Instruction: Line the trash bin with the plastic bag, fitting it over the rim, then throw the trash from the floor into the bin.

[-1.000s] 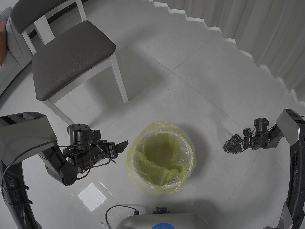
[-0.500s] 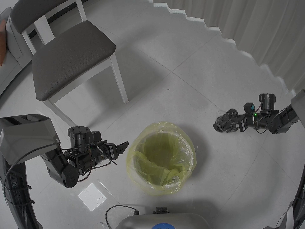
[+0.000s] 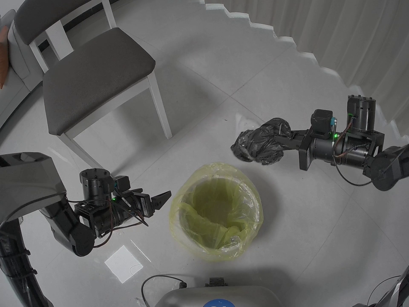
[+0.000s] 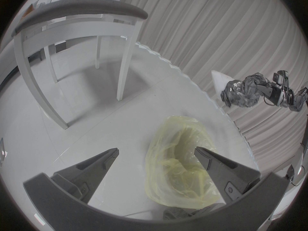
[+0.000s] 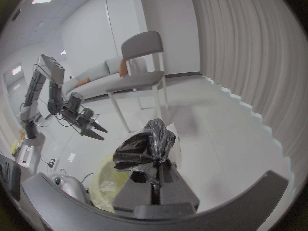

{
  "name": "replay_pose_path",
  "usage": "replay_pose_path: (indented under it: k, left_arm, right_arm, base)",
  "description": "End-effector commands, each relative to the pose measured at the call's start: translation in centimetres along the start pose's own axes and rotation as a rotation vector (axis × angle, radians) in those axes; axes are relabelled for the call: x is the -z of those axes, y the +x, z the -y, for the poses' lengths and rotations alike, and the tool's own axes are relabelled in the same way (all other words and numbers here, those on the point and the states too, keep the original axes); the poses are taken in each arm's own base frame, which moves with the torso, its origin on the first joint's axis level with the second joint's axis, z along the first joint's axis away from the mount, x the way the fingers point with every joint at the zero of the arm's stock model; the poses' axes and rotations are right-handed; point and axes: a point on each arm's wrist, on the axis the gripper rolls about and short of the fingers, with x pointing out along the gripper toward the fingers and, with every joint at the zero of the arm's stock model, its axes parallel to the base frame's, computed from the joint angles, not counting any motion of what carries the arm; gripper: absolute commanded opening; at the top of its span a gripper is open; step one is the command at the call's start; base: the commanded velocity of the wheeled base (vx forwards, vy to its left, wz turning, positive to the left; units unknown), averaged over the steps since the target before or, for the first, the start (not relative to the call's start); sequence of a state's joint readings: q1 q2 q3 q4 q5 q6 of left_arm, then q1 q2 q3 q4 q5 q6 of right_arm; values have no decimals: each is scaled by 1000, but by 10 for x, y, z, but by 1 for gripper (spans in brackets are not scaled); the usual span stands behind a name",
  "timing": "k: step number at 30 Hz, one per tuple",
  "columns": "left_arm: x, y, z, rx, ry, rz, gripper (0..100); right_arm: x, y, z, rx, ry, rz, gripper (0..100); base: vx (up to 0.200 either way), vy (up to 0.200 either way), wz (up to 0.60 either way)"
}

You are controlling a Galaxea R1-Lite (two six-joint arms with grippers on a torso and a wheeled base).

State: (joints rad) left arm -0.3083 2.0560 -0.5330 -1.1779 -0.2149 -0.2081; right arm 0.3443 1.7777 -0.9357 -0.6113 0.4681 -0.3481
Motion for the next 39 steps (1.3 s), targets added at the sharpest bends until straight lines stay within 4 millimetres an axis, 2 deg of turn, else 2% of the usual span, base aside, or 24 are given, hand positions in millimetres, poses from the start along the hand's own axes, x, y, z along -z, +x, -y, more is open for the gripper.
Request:
replay_pose_path:
  k: [1,6,9,10,12,13,14,17,23,31,39]
  left_arm:
    - [-13,-22,9,20,11,44,100]
    - [-21,-32,15,33,20,77,100]
    - [-26,-43,18,38,27,95,100]
    - [-26,-43,18,38,27,95,100]
    - [-28,-52,18,34,25,108,100]
    - [-28,-52,18,34,25,108,100]
    - [-28,-55,17,27,22,106,100]
    - [-27,-57,9,6,14,109,100]
    - [-26,-58,5,14,8,99,100]
    - [-22,-61,-4,-9,-7,89,100]
    - [-20,-66,-8,1,-10,96,100]
  right_arm:
    - [-3,-3,-30,-78,3,-1,0]
    - [23,13,-52,-164,55,-87,0]
    - [47,30,-55,-193,85,-157,0]
    - [47,30,-55,-193,85,-157,0]
    - [68,42,-58,-213,108,-201,0]
    - [68,42,-58,-213,108,-201,0]
    - [82,50,-59,-221,117,-220,0]
    - [95,62,-59,-219,112,-209,0]
    - [110,76,-58,-222,125,-216,0]
    - [117,87,-54,-215,142,-221,0]
    - [132,100,-43,-196,159,-237,0]
  base:
    - [0,0,0]
    - [0,0,0]
    - [0,0,0]
    - [0,0,0]
    - [0,0,0]
    - [0,0,0]
    - [0,0,0]
    - [0,0,0]
    - [0,0,0]
    - [0,0,0]
    - [0,0,0]
